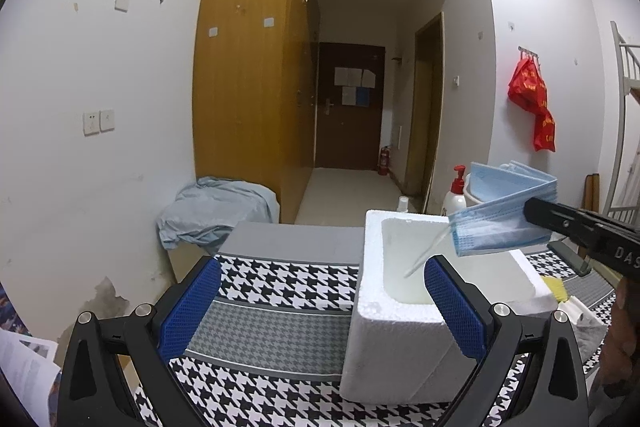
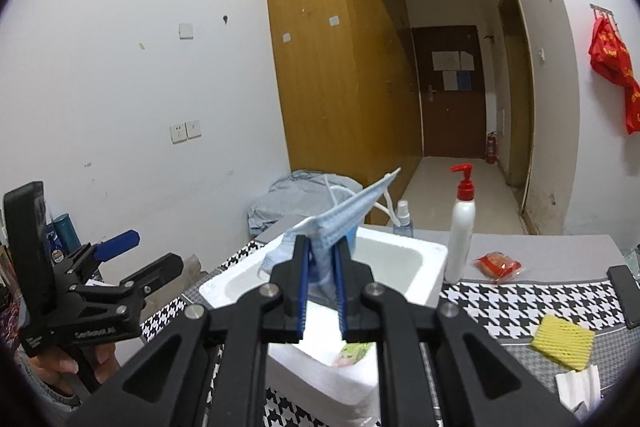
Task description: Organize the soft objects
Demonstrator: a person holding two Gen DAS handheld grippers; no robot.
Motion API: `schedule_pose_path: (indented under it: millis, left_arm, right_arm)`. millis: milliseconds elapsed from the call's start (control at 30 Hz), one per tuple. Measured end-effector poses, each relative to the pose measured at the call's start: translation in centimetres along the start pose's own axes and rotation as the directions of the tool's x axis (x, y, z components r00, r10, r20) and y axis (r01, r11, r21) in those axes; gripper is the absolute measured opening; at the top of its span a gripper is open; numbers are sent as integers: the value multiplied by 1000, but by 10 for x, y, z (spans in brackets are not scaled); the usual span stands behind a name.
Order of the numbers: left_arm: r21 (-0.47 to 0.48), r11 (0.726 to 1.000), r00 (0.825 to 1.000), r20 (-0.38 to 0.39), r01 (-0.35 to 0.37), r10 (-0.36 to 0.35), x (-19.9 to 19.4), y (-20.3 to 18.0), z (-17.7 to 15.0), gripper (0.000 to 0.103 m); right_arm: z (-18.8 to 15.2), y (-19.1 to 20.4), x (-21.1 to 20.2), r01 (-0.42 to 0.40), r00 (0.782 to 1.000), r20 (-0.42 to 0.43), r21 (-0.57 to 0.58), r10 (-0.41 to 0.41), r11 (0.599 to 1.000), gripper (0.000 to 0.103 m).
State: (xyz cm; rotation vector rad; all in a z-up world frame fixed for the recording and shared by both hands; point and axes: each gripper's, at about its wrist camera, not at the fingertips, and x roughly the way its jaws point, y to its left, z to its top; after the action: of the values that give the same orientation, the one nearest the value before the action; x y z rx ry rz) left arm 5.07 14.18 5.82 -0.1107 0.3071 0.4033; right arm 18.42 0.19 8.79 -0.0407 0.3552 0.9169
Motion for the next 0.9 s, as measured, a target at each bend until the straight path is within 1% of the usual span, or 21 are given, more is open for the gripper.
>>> schedule_pose_path:
  millis: [33,67,167,233,267,333,400,567,900]
  left_arm:
    - [-1,1000,1000,-1,1,-1,0,1,-1,102]
    - [-5,1000,1000,-3,2,-2,1,2,-1,102]
    - [-15,1000,1000,-8,7,-7,3,5,-1,102]
    - [-19,1000,1000,-11,11,-11,4,7,-2,102]
    - [-20,1000,1000,-12,14,-14,4,8,-3,102]
    - [-27,1000,1000,-14,15,-16,5,9,-4,102]
    - [-27,999,1000,-17,19,-19,6,10,-4,102]
    - [-25,999,999,-22,31,-31,6,9,-6,102]
    - [-14,999,999,-23,48,-49,3,1,-6,102]
  right_arm:
    - [-1,1,3,-4,1000,-13,-5,4,1000,22]
    - [-2,3,4,-5,1000,-16,-7,5,1000,24]
    - [-3,8,9,-10,1000,-28,-15,10,1000,25]
    - [-4,9,12,-6,999,-35,-22,5,1000,30]
    - [-5,9,14,0,999,-41,-26,-1,1000,39]
    - [-6,9,15,0,999,-42,-16,-1,1000,67]
    - [-6,8,13,0,1000,-30,-7,0,1000,73]
    - [-4,8,14,16,999,-37,-10,-16,1000,74]
    - [-6,3,5,15,999,-30,11,-15,1000,74]
